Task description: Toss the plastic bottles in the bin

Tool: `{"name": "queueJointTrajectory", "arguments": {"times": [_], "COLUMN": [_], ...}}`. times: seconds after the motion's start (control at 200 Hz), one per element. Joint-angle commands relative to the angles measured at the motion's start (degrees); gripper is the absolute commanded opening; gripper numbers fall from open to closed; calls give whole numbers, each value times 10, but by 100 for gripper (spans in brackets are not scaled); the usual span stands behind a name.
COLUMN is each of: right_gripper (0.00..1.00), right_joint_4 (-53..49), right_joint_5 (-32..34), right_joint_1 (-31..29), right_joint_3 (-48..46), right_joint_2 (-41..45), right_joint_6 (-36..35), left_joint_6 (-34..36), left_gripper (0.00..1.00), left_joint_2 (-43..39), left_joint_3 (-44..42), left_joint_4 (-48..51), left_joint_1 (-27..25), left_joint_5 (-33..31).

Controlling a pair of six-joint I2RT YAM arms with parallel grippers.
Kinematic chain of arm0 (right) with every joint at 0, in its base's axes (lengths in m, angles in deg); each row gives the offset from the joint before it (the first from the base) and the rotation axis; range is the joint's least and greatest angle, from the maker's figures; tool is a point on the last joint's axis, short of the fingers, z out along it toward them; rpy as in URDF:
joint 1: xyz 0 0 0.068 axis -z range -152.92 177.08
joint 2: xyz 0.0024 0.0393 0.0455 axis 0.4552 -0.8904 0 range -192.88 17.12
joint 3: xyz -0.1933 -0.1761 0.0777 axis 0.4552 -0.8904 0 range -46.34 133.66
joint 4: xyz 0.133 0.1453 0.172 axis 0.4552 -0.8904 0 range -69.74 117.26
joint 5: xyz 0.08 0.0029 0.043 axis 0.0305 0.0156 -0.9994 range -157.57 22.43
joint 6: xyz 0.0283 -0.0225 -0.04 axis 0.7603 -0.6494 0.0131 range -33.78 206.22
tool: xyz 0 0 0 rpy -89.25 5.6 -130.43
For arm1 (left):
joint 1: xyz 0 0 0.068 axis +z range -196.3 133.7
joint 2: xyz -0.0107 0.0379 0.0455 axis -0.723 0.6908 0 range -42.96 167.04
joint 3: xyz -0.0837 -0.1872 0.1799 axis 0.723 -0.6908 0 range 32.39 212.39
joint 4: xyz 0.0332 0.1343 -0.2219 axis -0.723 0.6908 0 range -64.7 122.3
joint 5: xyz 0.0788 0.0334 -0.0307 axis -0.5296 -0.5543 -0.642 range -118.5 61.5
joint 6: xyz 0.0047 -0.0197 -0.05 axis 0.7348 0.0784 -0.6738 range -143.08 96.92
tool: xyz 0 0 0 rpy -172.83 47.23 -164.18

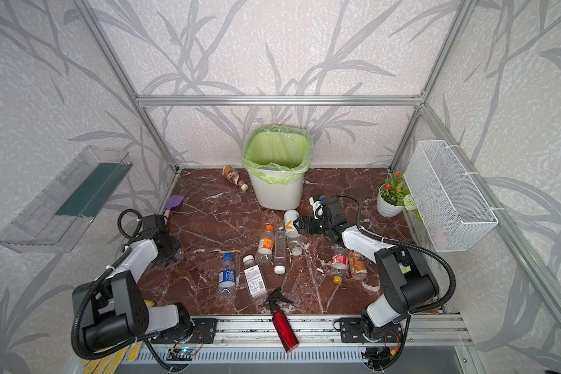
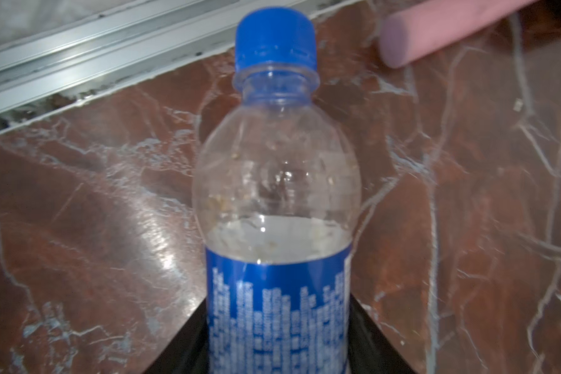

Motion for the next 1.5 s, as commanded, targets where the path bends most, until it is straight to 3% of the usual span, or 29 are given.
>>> {"name": "queueJointTrajectory", "arguments": {"times": [0.0, 0.34, 0.585, 0.735, 0.865, 0.97, 0.995, 1.095, 1.2, 1.24, 1.375, 1.499], "right_gripper": [98, 98, 98, 98, 98, 98, 98, 98, 98, 98, 98, 98], "right_joint_4": [-13, -27, -27, -19, 0, 8, 9, 7, -6, -9, -8, -30], "right_joint_5": [17, 47, 64, 67, 68, 62, 63, 68, 76, 77, 70, 67], "right_joint_1": [1, 1, 1, 2, 1, 1, 1, 1, 1, 1, 2, 0], "right_joint_3": [-5, -11, -23, -31, -41, -44, -47, -63, -72, -72, -68, -50], "right_joint_2": [15, 38, 55, 64, 71, 74, 79, 100, 114, 116, 116, 113], "right_joint_6": [-10, -17, -21, -17, -10, -2, 0, 0, -12, -14, -10, -16], "left_joint_6": [60, 179, 287, 391, 416, 412, 403, 372, 372, 361, 366, 331], "left_gripper": [57, 58, 58, 58, 58, 85, 98, 99, 99, 99, 99, 99], "left_joint_2": [-50, -163, -165, -113, 34, 204, 237, 322, 292, 262, 114, -3], "left_joint_3": [14, 46, 186, 299, 498, 757, 821, 960, 921, 883, 690, 526], "left_joint_4": [-30, -139, -165, -184, -179, -31, 18, 119, 111, 102, 5, -56], "left_joint_1": [-31, -143, -231, -305, -348, -388, -391, -390, -388, -386, -365, -294], "left_joint_5": [20, 151, 228, 210, 239, 179, 165, 135, 144, 117, 51, 41]}}
